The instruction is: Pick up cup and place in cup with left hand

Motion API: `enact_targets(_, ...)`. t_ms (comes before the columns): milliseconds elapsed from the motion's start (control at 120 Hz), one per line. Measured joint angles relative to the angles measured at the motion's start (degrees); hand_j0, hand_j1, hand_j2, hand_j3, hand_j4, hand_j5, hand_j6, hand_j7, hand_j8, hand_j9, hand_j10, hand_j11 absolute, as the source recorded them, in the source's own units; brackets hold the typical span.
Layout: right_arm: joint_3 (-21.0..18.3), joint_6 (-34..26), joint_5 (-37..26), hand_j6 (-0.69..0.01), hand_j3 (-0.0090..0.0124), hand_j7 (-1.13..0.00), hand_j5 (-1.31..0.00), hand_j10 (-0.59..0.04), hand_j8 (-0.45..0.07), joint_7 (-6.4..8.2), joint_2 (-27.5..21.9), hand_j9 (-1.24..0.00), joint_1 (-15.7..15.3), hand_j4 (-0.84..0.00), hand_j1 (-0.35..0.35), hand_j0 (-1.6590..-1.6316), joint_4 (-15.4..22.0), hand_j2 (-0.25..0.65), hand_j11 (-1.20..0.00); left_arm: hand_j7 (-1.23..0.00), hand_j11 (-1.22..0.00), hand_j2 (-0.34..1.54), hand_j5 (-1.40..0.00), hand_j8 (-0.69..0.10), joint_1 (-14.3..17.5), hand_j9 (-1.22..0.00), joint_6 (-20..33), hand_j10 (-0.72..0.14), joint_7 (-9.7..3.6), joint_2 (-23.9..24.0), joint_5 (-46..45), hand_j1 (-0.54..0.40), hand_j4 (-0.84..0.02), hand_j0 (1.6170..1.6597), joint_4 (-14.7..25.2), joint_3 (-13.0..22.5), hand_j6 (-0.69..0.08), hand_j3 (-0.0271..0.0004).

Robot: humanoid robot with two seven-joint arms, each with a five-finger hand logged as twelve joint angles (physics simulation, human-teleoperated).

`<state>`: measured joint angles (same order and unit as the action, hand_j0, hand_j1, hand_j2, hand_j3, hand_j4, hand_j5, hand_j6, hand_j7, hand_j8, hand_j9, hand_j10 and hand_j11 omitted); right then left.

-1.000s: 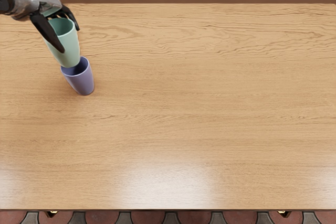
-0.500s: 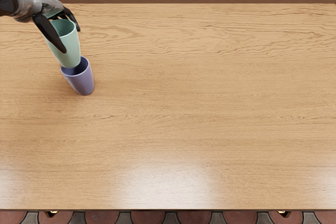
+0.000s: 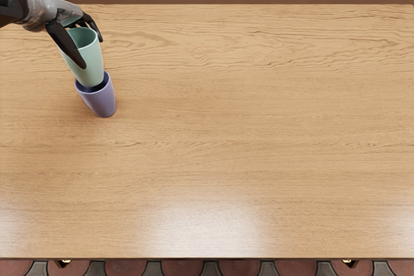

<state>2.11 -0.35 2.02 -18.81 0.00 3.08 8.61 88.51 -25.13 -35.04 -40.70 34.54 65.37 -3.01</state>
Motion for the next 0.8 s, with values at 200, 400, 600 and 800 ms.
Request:
enact_targets(200,0.0,0.0,0.0,0.0,0.0,0.0,0.0,0.0,0.0,0.0,0.0,0.0,0.0,0.0,-0.349,-1.6581,0.0,0.0,0.0,-0.8,-0.79,0.08,-0.86,-0.058,-0.1,-0.79,1.0,-0.176,0.02,0.0,-0.5,-0.198,-0.291,1.6472,-0.9,-0.5,-0.118,0.0)
enact_targets(400,0.0,0.0,0.0,0.0,0.0,0.0,0.0,0.0,0.0,0.0,0.0,0.0,0.0,0.0,-0.349,-1.6581,0.1,0.0,0.0,-0.63,-0.64,0.06,-0.65,-0.222,-0.1,-0.65,1.5,-0.341,0.03,0.0,-0.7,-0.099,-0.371,1.6513,-1.4,-0.7,-0.301,0.0)
enact_targets(600,0.0,0.0,0.0,0.0,0.0,0.0,0.0,0.0,0.0,0.0,0.0,0.0,0.0,0.0,-0.349,-1.6581,0.1,0.0,0.0,-0.46,-0.47,0.05,-0.46,-0.251,-0.1,-0.47,2.7,-0.332,0.03,0.6,-0.8,-0.004,-0.316,1.6549,-1.5,-0.8,-0.317,0.0)
enact_targets(800,0.0,0.0,0.0,0.0,0.0,0.0,0.0,0.0,0.0,0.0,0.0,0.0,0.0,0.0,-0.349,-1.6581,0.1,0.0,0.0,-0.34,-0.34,0.04,-0.34,-0.222,-0.1,-0.34,3.3,-0.252,0.04,0.6,-0.9,0.067,-0.246,1.6569,-1.8,-0.8,-0.247,0.0)
